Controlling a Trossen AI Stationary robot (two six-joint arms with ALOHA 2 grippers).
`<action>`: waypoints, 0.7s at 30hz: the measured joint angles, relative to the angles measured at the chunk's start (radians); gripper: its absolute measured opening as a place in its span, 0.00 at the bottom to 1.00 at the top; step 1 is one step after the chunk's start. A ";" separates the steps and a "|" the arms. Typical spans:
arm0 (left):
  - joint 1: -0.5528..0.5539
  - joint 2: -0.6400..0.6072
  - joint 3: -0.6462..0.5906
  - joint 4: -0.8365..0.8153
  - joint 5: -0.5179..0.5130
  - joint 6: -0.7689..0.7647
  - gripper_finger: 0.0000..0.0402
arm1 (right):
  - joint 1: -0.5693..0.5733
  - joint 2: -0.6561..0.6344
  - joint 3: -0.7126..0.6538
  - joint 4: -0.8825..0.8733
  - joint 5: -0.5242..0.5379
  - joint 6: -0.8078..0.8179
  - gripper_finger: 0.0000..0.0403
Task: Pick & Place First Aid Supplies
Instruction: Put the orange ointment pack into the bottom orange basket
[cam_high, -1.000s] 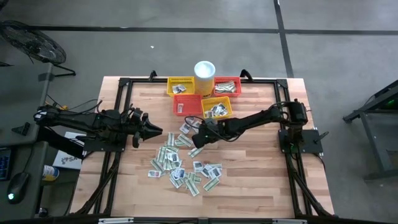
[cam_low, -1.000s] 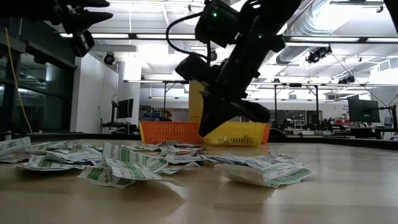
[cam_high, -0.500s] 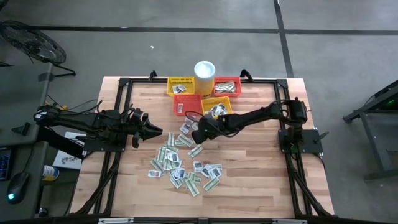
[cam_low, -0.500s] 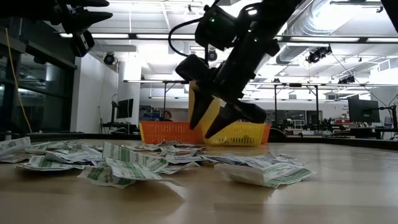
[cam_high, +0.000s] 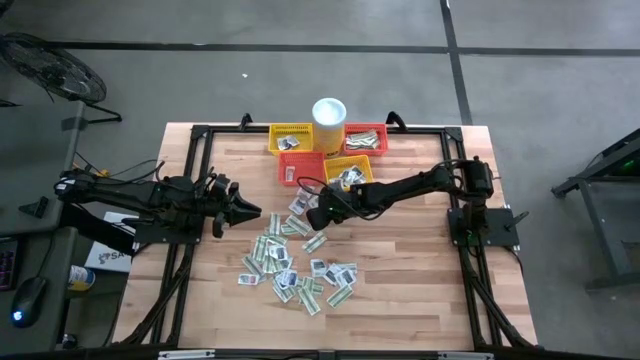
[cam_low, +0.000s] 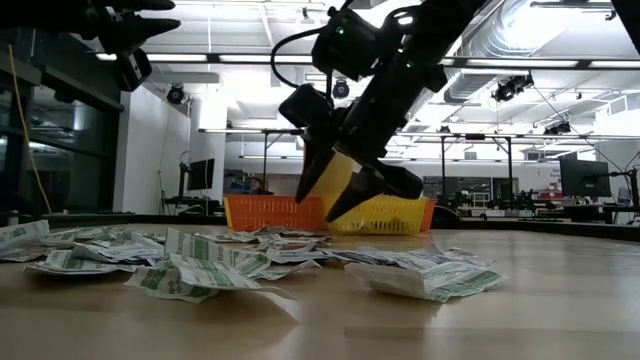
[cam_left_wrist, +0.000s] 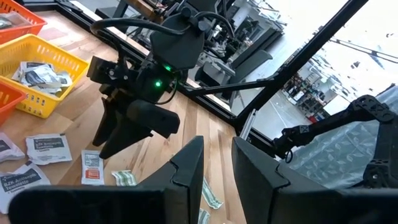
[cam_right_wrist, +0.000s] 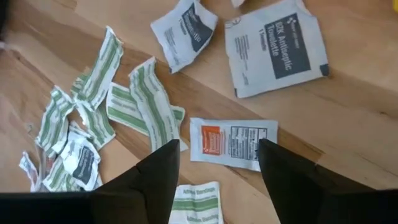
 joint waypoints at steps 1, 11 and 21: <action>0.000 0.000 0.000 -0.002 0.000 -0.006 0.21 | -0.002 0.000 0.002 0.000 -0.015 -0.004 0.52; 0.000 0.000 -0.001 -0.014 0.000 -0.015 0.21 | -0.017 0.013 0.264 -0.270 -0.007 -0.216 0.52; 0.000 0.000 -0.001 -0.013 0.001 -0.026 0.21 | -0.025 0.178 0.536 -0.691 -0.034 -0.208 0.52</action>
